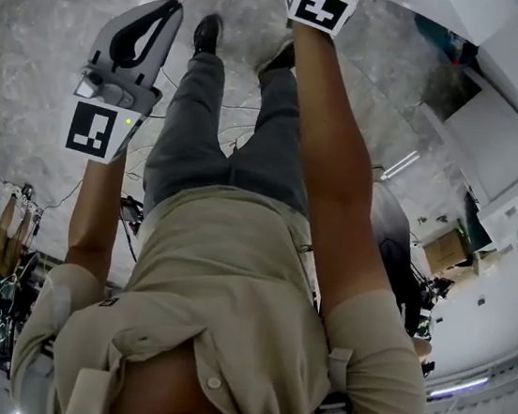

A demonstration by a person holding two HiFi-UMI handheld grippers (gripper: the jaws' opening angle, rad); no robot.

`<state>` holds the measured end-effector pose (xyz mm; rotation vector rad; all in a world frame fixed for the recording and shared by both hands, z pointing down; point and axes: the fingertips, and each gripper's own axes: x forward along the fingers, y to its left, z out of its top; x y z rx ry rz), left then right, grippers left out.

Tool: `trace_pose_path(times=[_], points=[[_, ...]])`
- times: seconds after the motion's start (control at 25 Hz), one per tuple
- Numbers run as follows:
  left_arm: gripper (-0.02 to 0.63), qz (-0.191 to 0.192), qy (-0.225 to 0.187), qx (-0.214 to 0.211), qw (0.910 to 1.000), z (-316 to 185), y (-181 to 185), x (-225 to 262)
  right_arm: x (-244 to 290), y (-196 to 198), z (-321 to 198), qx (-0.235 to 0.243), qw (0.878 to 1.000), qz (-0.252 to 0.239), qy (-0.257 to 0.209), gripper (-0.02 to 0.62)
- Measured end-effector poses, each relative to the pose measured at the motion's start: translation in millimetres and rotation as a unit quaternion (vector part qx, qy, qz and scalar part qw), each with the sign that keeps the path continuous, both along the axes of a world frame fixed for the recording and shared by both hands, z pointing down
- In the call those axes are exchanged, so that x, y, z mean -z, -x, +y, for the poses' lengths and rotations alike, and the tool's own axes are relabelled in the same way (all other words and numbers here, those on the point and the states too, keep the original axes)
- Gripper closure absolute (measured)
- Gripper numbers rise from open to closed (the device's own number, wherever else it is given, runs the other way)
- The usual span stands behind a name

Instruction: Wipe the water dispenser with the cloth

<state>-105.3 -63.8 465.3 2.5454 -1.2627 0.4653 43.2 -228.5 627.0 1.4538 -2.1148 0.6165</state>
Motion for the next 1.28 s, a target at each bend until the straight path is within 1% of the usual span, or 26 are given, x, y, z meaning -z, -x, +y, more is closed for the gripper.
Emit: trace_pose_path(times=[0.08, 0.2, 0.28, 0.4, 0.52, 0.56, 0.64, 0.76, 0.8, 0.88, 0.92, 0.96, 1.04, 1.08, 1.16, 1.2, 1.28], points=[[0.58, 0.001, 0.003, 0.0, 1.0, -0.8, -0.1, -7.2, -18.8, -12.9, 11.7, 0.012, 1.0, 0.024, 0.0, 0.499], [0.58, 0.004, 0.005, -0.007, 1.0, -6.0, -8.7, -16.6, -26.7, -32.7, 24.4, 0.053, 0.996, 0.07, -0.034, 0.5], [0.58, 0.008, 0.004, -0.014, 0.9999, -9.0, -16.8, -19.9, -29.2, -53.8, 29.8, 0.063, 0.992, 0.094, -0.051, 0.5], [0.58, 0.016, 0.001, -0.026, 0.9995, -13.4, -28.7, -21.8, -33.3, -89.4, 36.5, 0.06, 0.988, 0.13, -0.065, 0.5], [0.58, 0.026, -0.002, -0.032, 0.9991, -23.0, -44.2, -28.1, -49.8, -142.2, 44.3, 0.025, 0.986, 0.156, -0.051, 0.5], [0.58, 0.029, -0.003, -0.033, 0.999, -25.7, -48.9, -29.6, -55.4, -157.3, 47.7, 0.02, 0.985, 0.163, -0.046, 0.502], [0.58, 0.032, -0.003, -0.035, 0.9989, -27.3, -54.3, -31.7, -63.1, -169.5, 52.4, 0.029, 0.983, 0.174, -0.044, 0.502], [0.58, 0.027, 0.001, -0.037, 0.999, -23.3, -54.1, -38.5, -84.0, -164.1, 48.6, 0.028, 0.985, 0.166, -0.027, 0.502], [0.58, 0.024, 0.003, -0.036, 0.9991, -21.7, -52.0, -41.2, -95.4, -160.8, 44.8, 0.017, 0.987, 0.157, -0.016, 0.502], [0.58, 0.018, 0.007, -0.031, 0.9993, -19.1, -44.5, -46.4, -117.0, -152.6, 30.4, -0.023, 0.992, 0.127, 0.002, 0.502], [0.58, 0.015, 0.008, -0.027, 0.9995, -17.9, -38.8, -48.5, -122.2, -143.5, 19.1, -0.042, 0.993, 0.11, 0.001, 0.502], [0.58, 0.012, 0.009, -0.021, 0.9997, -16.5, -32.0, -50.1, -121.4, -128.6, 5.3, -0.051, 0.994, 0.094, -0.011, 0.502], [0.58, 0.007, 0.01, -0.008, 0.9999, -13.3, -16.3, -53.8, -112.0, -92.6, -20.9, -0.046, 0.996, 0.069, -0.046, 0.502], [0.58, 0.004, 0.012, -0.002, 0.9999, -11.5, -8.2, -57.1, -109.9, -81.3, -29.2, -0.043, 0.996, 0.062, -0.056, 0.502], [0.58, -0.003, 0.018, 0.007, 0.9998, -7.7, 5.2, -66.4, -112.9, -74.8, -36.5, -0.046, 0.996, 0.056, -0.06, 0.502], [0.58, -0.006, 0.022, 0.01, 0.9997, -6.1, 9.7, -71.1, -116.6, -76.9, -37.2, -0.052, 0.995, 0.056, -0.057, 0.522], [0.58, -0.008, 0.027, 0.012, 0.9995, -4.8, 14.6, -77.3, -126.4, -86.3, -35.7, -0.065, 0.995, 0.059, -0.046, 0.52]])
